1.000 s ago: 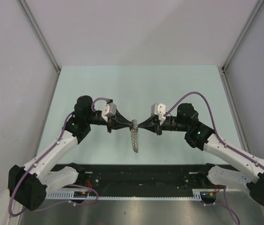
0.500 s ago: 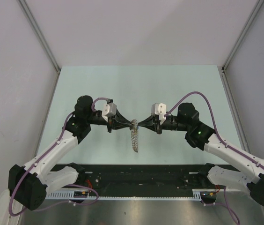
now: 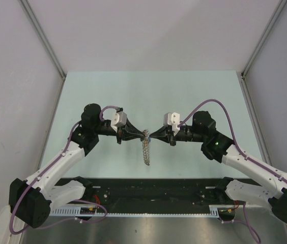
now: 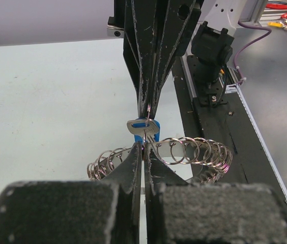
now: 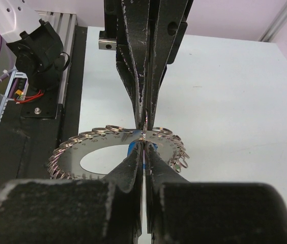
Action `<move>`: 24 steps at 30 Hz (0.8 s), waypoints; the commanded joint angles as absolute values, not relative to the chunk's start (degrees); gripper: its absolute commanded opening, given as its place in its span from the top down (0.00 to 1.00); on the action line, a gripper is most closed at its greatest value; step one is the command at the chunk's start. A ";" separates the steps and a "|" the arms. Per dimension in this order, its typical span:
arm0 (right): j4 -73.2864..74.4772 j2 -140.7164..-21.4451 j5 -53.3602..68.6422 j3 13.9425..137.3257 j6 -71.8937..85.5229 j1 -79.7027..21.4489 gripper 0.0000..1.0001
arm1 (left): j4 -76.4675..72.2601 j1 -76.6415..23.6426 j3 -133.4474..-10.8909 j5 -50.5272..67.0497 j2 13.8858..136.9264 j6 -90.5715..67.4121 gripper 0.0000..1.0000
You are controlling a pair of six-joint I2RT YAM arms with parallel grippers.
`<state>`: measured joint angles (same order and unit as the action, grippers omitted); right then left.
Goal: Put the keys on the keyring
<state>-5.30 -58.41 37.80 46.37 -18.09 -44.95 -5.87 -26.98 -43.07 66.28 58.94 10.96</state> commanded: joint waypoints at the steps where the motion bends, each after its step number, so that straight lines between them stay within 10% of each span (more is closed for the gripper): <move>1: -5.80 -58.54 38.41 49.04 -18.63 -45.35 1.00 | -7.29 -27.33 -44.03 68.12 58.27 10.37 1.00; 24: -5.19 -57.92 36.65 49.48 -17.93 -45.62 1.00 | -7.12 -27.51 -43.86 67.59 58.36 10.63 1.00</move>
